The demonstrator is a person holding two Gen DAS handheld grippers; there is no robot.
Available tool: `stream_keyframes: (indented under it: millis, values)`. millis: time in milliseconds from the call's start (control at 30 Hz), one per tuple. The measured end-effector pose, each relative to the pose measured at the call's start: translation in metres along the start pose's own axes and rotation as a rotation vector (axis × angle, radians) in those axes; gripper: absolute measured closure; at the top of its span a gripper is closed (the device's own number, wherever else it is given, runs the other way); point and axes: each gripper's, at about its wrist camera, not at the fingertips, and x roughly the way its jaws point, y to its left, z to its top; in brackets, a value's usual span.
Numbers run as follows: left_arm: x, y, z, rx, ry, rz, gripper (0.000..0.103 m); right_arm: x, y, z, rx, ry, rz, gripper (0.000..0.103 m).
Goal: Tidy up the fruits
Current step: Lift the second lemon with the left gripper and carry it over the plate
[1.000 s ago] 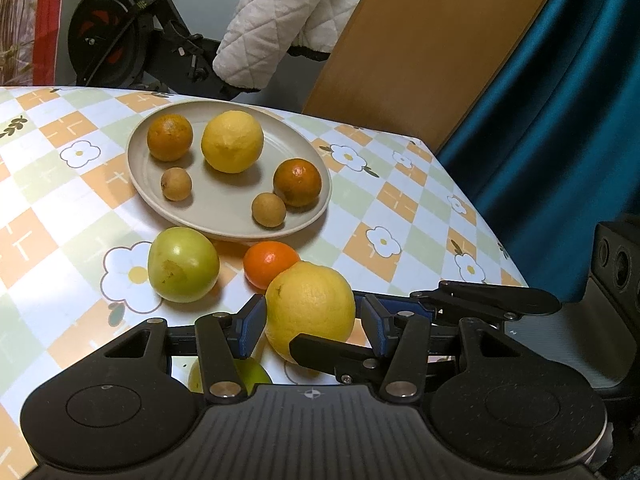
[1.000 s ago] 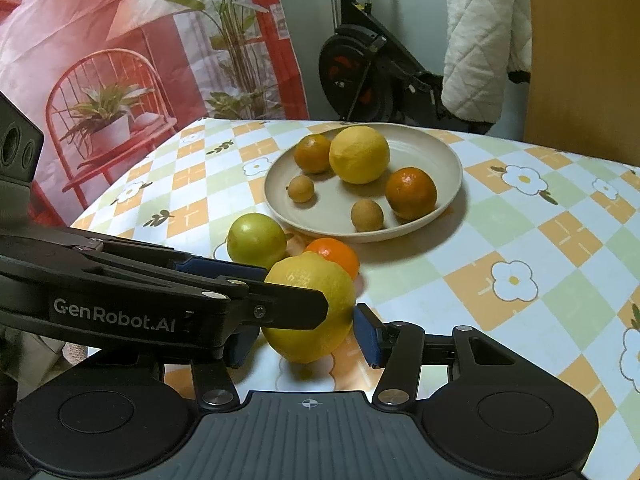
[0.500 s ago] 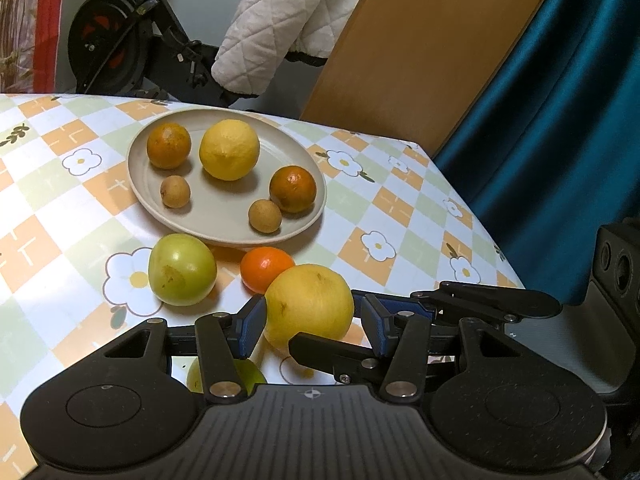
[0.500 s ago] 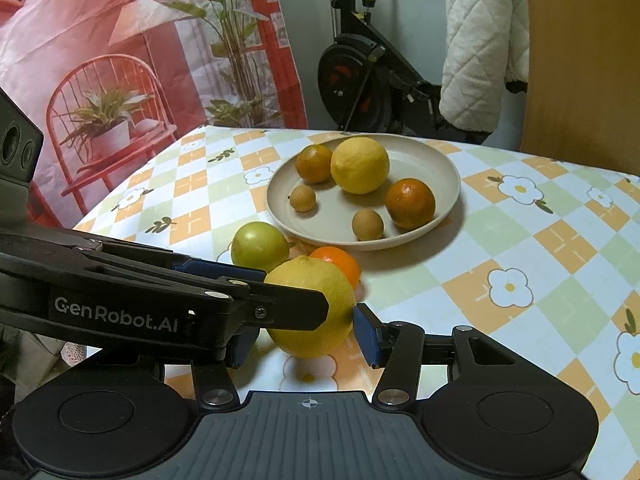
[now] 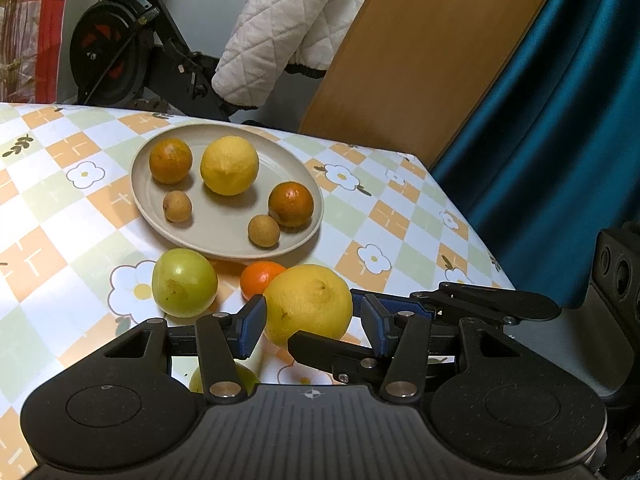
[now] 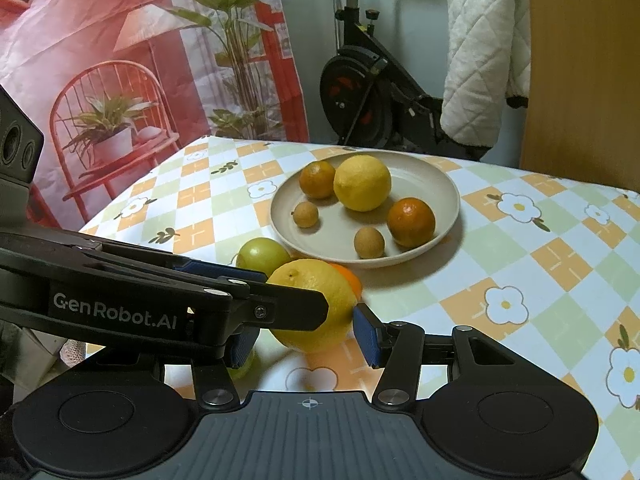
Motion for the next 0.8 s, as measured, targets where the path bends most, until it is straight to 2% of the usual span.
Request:
stream_keyframes:
  millis: [400,800]
  values:
    - [-0.010,0.001,0.015,0.010,-0.039,0.000,0.049,-0.005,0.007,0.018,-0.049,-0.040,-0.004,0.055]
    - [-0.004,0.017,0.043,-0.001,-0.085,0.026,0.049,0.016,0.010,0.053,-0.116,-0.065,0.009,0.055]
